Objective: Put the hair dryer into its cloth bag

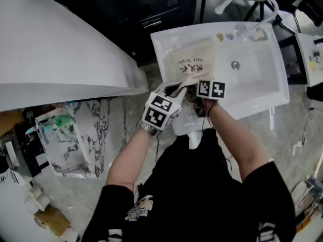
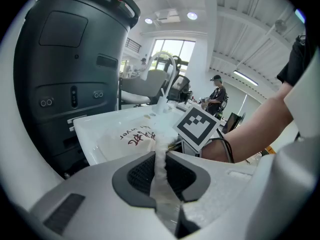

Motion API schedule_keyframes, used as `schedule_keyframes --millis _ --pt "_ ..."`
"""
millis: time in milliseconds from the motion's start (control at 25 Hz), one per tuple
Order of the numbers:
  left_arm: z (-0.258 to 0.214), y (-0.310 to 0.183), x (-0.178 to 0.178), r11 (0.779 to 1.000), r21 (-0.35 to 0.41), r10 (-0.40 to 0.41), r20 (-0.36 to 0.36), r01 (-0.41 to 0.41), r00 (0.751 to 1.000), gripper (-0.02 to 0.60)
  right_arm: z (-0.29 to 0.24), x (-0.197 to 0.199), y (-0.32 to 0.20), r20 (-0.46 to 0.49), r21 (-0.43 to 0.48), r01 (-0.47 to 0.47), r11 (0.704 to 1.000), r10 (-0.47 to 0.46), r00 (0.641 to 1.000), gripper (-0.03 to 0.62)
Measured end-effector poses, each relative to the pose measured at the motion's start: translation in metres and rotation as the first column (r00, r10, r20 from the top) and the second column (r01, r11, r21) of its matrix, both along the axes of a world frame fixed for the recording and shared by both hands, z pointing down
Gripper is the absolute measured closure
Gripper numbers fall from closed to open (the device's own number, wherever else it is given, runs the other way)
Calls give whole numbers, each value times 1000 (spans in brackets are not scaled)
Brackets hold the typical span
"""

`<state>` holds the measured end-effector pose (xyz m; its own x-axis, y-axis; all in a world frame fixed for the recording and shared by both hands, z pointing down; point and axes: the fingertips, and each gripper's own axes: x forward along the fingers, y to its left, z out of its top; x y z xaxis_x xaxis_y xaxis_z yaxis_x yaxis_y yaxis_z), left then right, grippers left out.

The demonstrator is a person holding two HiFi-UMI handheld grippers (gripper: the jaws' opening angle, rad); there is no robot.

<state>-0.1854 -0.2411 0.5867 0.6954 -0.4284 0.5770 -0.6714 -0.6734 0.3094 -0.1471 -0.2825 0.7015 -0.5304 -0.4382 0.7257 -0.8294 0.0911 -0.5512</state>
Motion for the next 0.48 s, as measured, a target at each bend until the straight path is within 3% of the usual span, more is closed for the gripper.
schedule_keyframes --millis 280,400,480 --pt "5 2 1 1000 -18 -20 -8 19 1000 537 9 1 3 -87 7 65 998 -64 994 349" --pt "8 1 0 999 -23 -27 -6 27 1000 537 9 0 3 -62 0 66 998 -66 996 328" --pt "10 -1 -1 999 -26 -41 -9 41 999 537 5 -5 4 -28 2 79 997 -79 996 279"
